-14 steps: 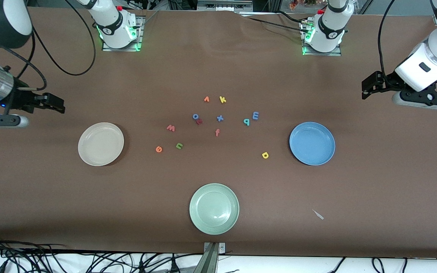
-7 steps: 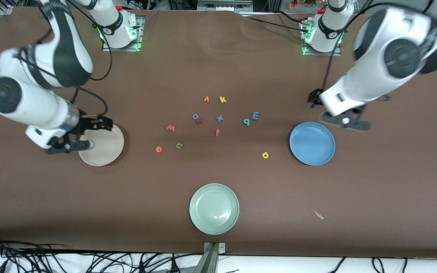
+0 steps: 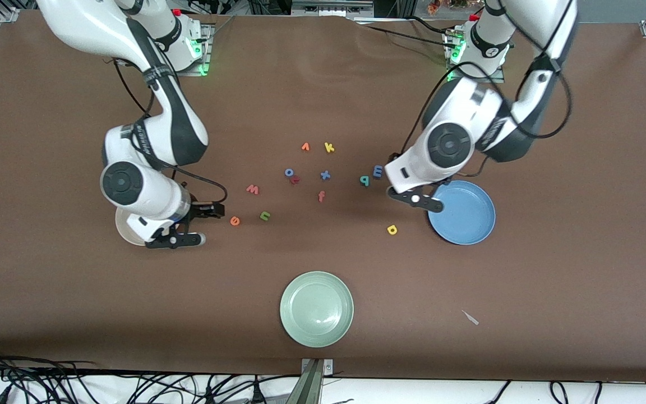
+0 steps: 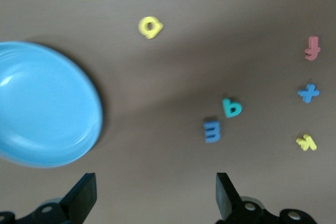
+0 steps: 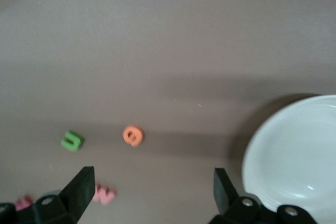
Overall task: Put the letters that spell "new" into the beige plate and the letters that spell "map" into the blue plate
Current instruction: 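Grasp the orange letter with the right gripper while the left gripper grasps the blue letter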
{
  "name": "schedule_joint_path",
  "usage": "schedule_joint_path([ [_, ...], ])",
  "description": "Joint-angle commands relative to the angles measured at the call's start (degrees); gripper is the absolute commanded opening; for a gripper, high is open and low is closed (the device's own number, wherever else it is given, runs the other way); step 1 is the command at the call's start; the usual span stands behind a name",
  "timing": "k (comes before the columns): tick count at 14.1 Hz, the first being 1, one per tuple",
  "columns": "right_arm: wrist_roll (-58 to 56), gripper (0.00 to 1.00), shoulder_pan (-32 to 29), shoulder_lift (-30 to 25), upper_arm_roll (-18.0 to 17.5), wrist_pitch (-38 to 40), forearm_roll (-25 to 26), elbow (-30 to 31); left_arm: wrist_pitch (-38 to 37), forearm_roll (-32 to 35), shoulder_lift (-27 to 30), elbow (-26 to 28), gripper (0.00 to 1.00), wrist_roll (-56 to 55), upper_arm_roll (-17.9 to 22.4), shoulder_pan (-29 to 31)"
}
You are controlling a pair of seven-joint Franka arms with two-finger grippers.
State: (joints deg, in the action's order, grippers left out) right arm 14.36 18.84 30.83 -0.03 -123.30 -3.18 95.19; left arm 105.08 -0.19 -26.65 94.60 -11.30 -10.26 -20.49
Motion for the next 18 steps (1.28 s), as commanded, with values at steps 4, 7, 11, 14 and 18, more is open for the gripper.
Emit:
schedule_joint_path([
  [4, 5.9, 1.0, 2.3, 0.8, 0.2, -18.8, -0.6, 11.2, 9.6, -0.3, 0.3, 9.7, 1.0, -1.6, -1.6, -1.5],
  [7, 8.5, 1.0, 3.5, 3.3, 0.2, -21.6, -0.6, 11.1, 20.2, -0.3, 0.7, 17.8, 1.0, -1.7, -1.9, -1.8],
  [11, 9.0, 0.99, 3.8, 4.3, 0.2, -21.7, -0.7, 11.2, 32.7, -0.2, -0.9, 24.7, 1.0, -1.8, -2.0, -3.0],
  [14, 9.4, 0.95, 3.8, 5.1, 0.1, -21.6, -0.7, 11.2, 33.1, 0.4, -1.6, 24.2, 0.93, -6.0, -2.0, -5.3],
  [18, 9.5, 0.84, 3.8, 5.4, 0.1, -21.5, -0.8, 11.2, 33.2, 0.9, -3.1, 22.8, 0.59, -6.2, -1.9, -6.1],
])
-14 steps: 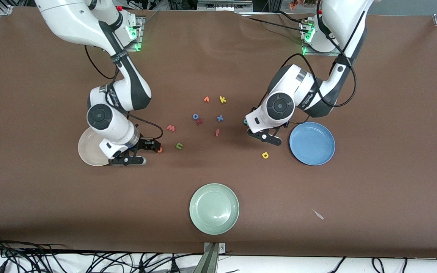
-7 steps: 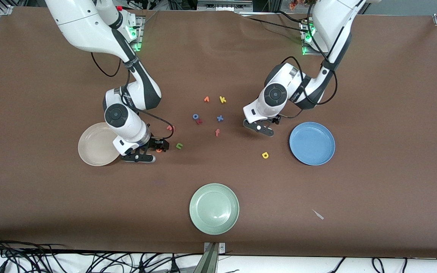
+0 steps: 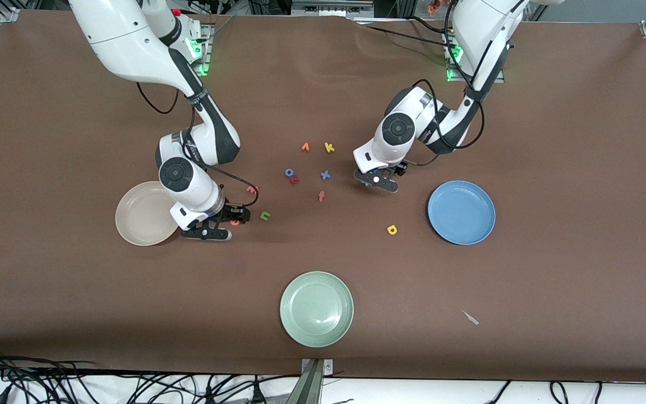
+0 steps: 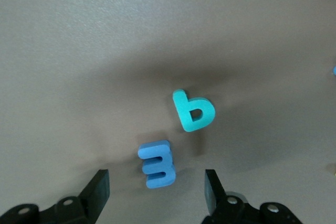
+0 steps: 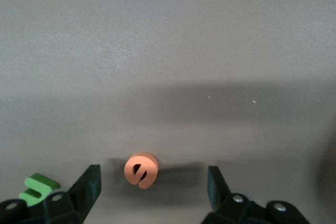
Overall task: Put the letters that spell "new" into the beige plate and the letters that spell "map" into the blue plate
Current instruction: 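Grasp the orange letter with the right gripper while the left gripper grasps the blue letter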
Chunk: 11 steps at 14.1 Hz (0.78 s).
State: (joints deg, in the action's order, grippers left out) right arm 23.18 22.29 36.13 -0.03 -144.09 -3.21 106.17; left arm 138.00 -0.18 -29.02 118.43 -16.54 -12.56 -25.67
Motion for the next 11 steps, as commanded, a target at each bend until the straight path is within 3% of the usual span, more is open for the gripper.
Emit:
schedule_joint_path([
  [1, 0.8, 0.82, 0.4, 0.5, -0.1, -0.8, -0.7, 0.1, 0.3, 0.9, -1.2, -1.5, 0.55, -0.9, 0.5, -1.2],
  [5, 2.0, 0.69, 0.4, 0.9, -0.6, -1.0, -0.7, -0.2, 0.2, 0.9, -1.3, -2.2, 0.05, -0.8, 0.6, -1.1],
  [6, 2.6, 0.65, 0.3, 0.9, -0.6, -0.9, -0.7, -0.2, 0.1, 1.0, -1.3, -2.2, 0.0, -0.8, 0.6, -1.2],
  [11, 4.1, 0.36, 0.3, 1.3, -0.9, -1.0, -0.7, -0.5, -0.9, 4.9, -0.2, -2.2, 0.0, -0.7, 0.6, -0.4],
])
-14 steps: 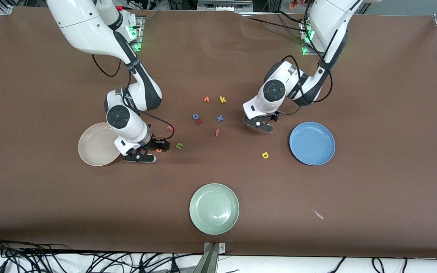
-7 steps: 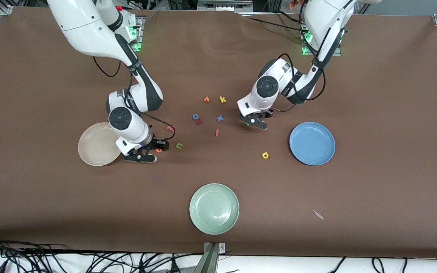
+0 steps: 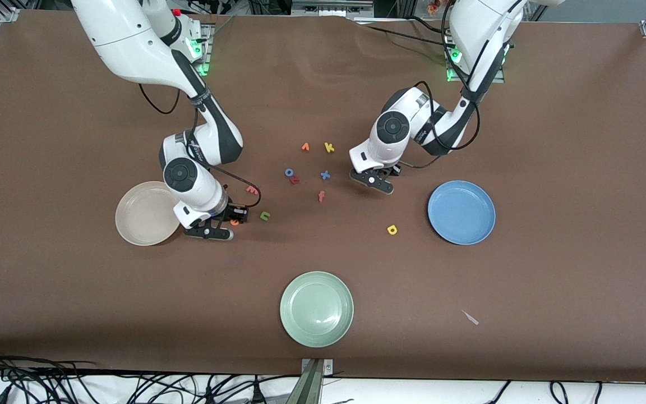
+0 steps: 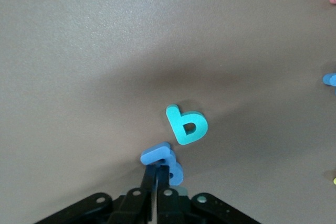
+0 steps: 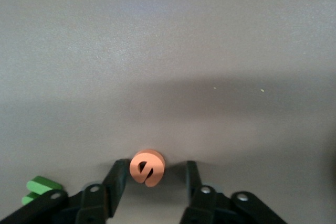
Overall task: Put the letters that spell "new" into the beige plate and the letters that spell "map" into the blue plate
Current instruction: 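Drop the orange letter on the beige plate while the left gripper drops the blue one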
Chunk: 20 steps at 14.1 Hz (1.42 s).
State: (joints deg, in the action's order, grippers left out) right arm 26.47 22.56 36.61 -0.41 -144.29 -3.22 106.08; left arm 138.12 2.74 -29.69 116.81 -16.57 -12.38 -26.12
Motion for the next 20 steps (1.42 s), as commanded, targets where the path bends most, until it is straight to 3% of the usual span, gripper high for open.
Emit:
schedule_joint_path([
  [1, 1.6, 0.31, 0.0, 0.8, -0.6, -0.8, -0.7, -0.4, -1.0, 1.9, 0.4, -0.6, 0.0, -0.8, 0.3, -0.1],
  [2, 2.4, 0.3, 0.0, 0.8, -0.6, -0.8, -0.6, -0.7, -0.9, 1.9, 0.3, -0.6, 0.0, -1.3, 0.3, -0.3],
  [3, 2.8, 0.3, 0.0, 1.1, -0.6, -0.8, -0.7, -0.8, -1.0, 1.9, 0.3, -0.8, 0.12, -2.4, 0.3, -0.3],
  [5, 3.0, 0.28, 0.0, 1.1, -0.6, -0.7, -0.7, -1.0, -1.0, 1.9, 1.1, -0.8, 0.69, -4.3, 0.3, 0.3],
  [7, 3.2, 0.26, 0.0, 1.1, -0.6, -0.3, -0.7, -1.8, -0.9, 1.1, 1.0, -0.8, 0.8, -5.5, 0.3, 0.5],
  [12, -2.4, 0.24, -1.5, -1.1, 0.0, 12.6, -0.6, -6.5, -0.3, 1.2, -0.9, -0.8, 0.72, -8.8, 0.2, -0.2],
  [13, -6.2, 0.24, -1.6, -2.2, 1.1, 14.3, -0.6, -5.8, -0.3, 1.2, -1.0, -0.8, 0.63, -8.9, 0.3, -0.2],
  [15, -12.7, 0.25, -1.7, -5.4, 3.5, 15.2, -0.6, -2.5, -0.3, 1.3, -0.9, -0.8, 0.26, -8.9, 0.3, -0.3],
  [16, -15.3, 0.25, -1.6, -7.0, 4.4, 14.8, -0.6, -0.3, -0.2, 1.5, -1.1, -0.8, 0.18, -9.0, 0.3, -0.3],
  [20, -26.7, 0.26, -1.7, -11.0, 9.5, 14.2, -0.8, 5.2, -0.8, 1.8, -0.6, -0.9, 0.07, -8.5, 0.2, 0.0],
])
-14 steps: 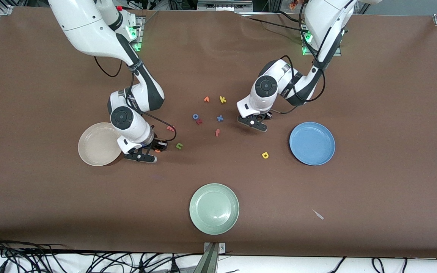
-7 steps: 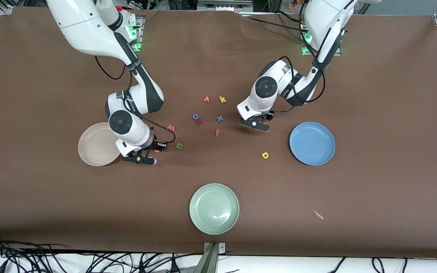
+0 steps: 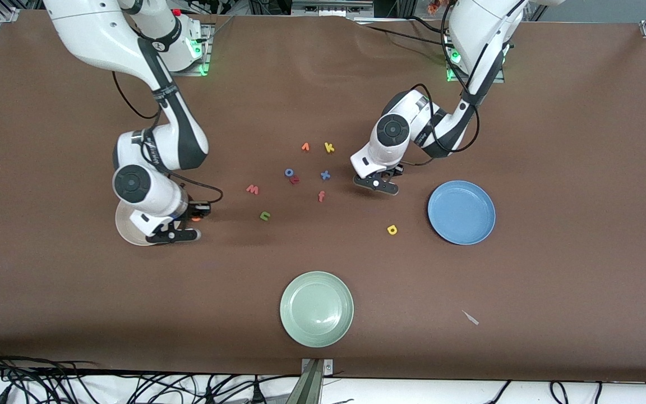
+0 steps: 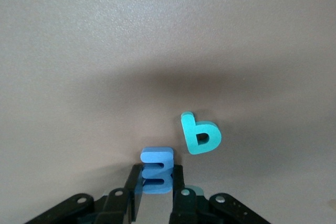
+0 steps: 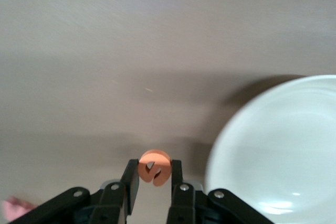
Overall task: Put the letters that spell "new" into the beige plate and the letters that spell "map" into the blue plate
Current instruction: 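Drop the orange letter on the beige plate while the left gripper drops the blue one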
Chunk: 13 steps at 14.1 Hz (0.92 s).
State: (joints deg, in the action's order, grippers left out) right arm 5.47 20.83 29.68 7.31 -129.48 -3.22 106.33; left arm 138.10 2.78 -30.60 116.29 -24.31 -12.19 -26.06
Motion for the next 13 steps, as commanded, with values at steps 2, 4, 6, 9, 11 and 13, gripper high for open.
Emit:
schedule_joint_path([
  [2, -11.1, 0.26, -0.2, -5.8, 4.3, -0.5, -0.8, 6.9, -3.8, 2.0, 2.8, -1.1, 0.04, -0.5, 0.2, 0.6],
  [4, -16.9, 0.28, -0.2, -5.9, 7.0, -0.7, -0.8, 8.0, -13.7, 2.0, 4.2, -5.5, 0.01, 2.4, 0.7, 0.8],
  [6, -18.3, 0.3, -1.3, -5.1, 7.5, -0.7, -0.8, 8.1, -21.9, 2.1, 4.7, -9.7, 0.01, 6.5, 1.4, 2.8],
  [9, -18.0, 1.0, -1.8, -4.0, 7.5, -0.6, -1.9, 7.8, -24.3, 4.0, 5.3, -10.6, 0.08, 15.7, 1.5, 9.4],
  [11, -17.4, 1.0, -1.3, -4.2, 7.1, 0.1, -8.3, 7.1, -23.9, 7.7, 5.1, -10.6, 0.11, 22.4, 1.4, 14.3],
  [13, -14.5, 1.0, 0.1, -3.8, 7.0, 0.1, -11.6, 6.0, -23.1, 10.7, 3.7, -11.4, 0.17, 24.8, 1.3, 17.5],
])
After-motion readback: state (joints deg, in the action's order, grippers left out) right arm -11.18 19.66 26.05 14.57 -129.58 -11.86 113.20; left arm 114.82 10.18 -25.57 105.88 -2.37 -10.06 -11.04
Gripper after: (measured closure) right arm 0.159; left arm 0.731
